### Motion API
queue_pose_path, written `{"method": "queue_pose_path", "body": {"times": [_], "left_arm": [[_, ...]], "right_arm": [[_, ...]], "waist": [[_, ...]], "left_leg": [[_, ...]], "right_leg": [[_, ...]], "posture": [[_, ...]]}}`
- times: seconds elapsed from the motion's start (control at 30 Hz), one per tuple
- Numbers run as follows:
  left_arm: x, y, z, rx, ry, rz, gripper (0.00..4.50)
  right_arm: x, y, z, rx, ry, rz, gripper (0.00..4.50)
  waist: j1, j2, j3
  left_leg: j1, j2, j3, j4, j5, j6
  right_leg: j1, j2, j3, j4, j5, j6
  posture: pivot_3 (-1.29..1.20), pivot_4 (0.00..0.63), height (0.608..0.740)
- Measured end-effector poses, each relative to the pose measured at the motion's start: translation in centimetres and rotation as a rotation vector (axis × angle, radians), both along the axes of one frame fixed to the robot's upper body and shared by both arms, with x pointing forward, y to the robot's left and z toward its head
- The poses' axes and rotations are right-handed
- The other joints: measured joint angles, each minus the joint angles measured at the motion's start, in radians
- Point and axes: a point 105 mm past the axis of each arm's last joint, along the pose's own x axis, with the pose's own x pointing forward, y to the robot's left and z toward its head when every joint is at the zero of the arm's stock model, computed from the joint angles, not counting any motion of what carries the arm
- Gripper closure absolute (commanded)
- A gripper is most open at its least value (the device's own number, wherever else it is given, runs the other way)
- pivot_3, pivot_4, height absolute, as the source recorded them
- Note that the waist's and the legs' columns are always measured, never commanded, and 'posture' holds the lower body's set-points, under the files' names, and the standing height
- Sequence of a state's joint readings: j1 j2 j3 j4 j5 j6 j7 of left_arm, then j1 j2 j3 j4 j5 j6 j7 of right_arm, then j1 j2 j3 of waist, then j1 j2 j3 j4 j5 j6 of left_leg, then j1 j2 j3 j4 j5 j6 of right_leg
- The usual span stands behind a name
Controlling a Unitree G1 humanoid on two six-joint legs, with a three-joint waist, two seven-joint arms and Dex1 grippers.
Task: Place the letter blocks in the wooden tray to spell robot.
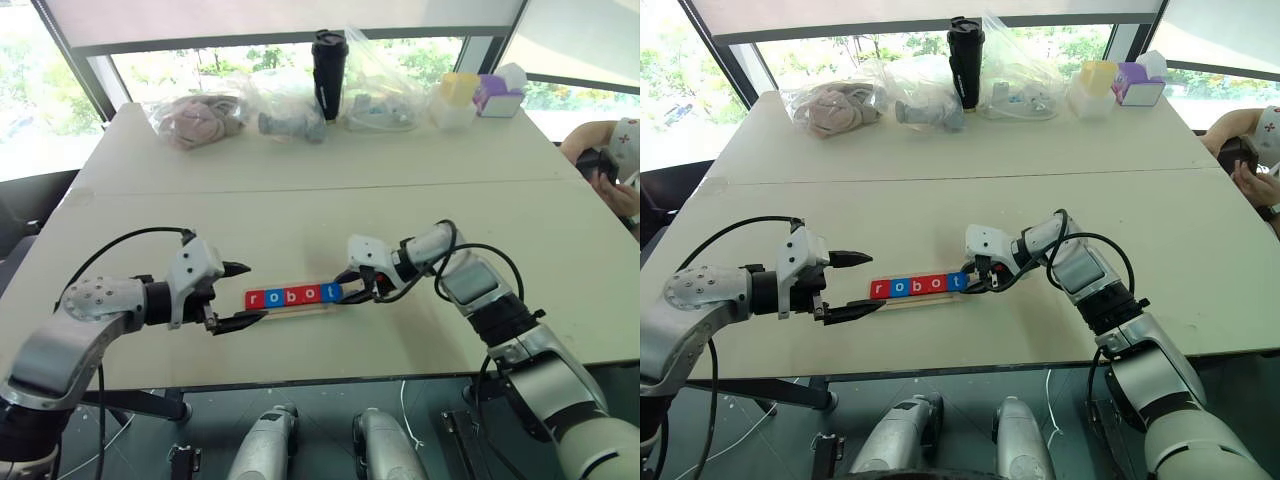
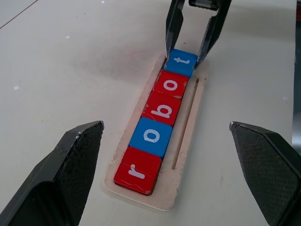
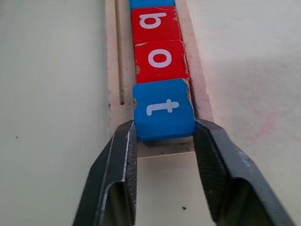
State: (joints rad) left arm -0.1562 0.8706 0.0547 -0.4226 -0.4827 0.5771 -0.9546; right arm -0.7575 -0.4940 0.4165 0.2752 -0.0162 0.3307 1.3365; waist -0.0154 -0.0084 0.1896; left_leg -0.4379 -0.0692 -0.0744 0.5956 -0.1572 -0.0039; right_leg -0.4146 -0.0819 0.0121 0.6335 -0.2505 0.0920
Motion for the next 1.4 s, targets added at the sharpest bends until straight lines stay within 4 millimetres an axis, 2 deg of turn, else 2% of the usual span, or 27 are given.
{"method": "queue_pose_path", "body": {"times": [0.07,0.1,0.23,0.4,0.6,0.67,0.83,1.13,1.4], "left_arm": [[0.0,0.0,0.0,0.0,0.0,0.001,0.0],[0.0,0.0,0.0,-0.001,0.0,0.001,0.0],[0.0,0.0,0.0,0.0,-0.001,0.003,0.0],[0.2,0.2,-0.2,0.004,0.001,0.012,0.0],[0.2,0.2,-0.2,0.005,0.003,0.013,0.0],[0.2,0.2,-0.2,0.005,0.002,0.012,0.0],[0.4,0.1,0.1,0.003,-0.009,0.009,0.0],[0.5,0.2,0.1,0.001,-0.006,0.013,0.0],[0.4,0.3,-0.1,0.002,0.001,0.019,0.0]], "right_arm": [[-0.2,0.1,-0.1,0.0,0.009,0.006,0.37],[-0.2,0.2,-0.1,0.001,0.008,0.005,0.02],[0.4,0.1,0.6,0.033,-0.017,-0.03,0.02],[1.4,0.1,2.9,0.106,-0.069,-0.08,0.02],[1.1,-0.1,5.6,0.187,-0.126,-0.107,0.02],[1.0,-0.4,5.3,0.189,-0.13,-0.127,0.02],[0.7,-1.1,3.1,0.108,-0.149,-0.125,0.02],[1.7,-1.5,1.6,0.061,-0.198,-0.136,0.02],[2.8,-1.5,1.4,0.041,-0.239,-0.139,0.02]], "waist": [[0.0,0.0,0.0],[0.0,0.0,0.0],[0.001,0.0,0.0],[0.002,0.0,0.0],[0.002,0.0,0.0],[0.002,0.0,0.0],[0.001,0.0,0.0],[0.001,0.0,0.0],[0.001,0.0,0.0]], "left_leg": [[0.0,0.0,0.0,0.0,0.0,0.0],[0.0,0.0,0.0,0.0,0.0,0.0],[0.0,0.0,0.0,0.0,0.0,0.0],[0.0,0.0,0.0,0.0,0.0,0.0],[-0.001,0.0,0.0,0.0,0.0,0.0],[-0.001,0.0,0.0,0.0,0.0,0.0],[-0.001,0.0,0.0,0.0,0.0,0.0],[-0.001,0.0,0.001,0.0,0.0,0.0],[-0.001,0.0,0.001,0.0,0.0,0.0]], "right_leg": [[0.0,0.0,0.0,0.0,0.0,0.0],[0.0,0.0,0.0,0.0,0.0,0.0],[0.0,0.0,0.0,0.0,0.0,0.0],[0.0,0.0,0.0,0.0,0.0,0.0],[-0.001,-0.001,0.001,0.0,0.0,0.0],[-0.001,-0.001,0.001,0.0,0.0,0.0],[-0.001,-0.001,0.001,0.0,0.0,0.0],[-0.001,0.0,0.001,0.0,0.0,0.0],[-0.001,0.0,0.001,0.0,0.0,0.0]], "posture": [[0.0,0.15,0.74],[0.0,0.15,0.74],[0.0,0.15,0.74],[0.0,0.15,0.74],[0.0,0.15,0.74],[0.0,0.15,0.74],[0.0,0.15,0.74],[0.0,0.15,0.74],[0.0,0.15,0.74]]}}
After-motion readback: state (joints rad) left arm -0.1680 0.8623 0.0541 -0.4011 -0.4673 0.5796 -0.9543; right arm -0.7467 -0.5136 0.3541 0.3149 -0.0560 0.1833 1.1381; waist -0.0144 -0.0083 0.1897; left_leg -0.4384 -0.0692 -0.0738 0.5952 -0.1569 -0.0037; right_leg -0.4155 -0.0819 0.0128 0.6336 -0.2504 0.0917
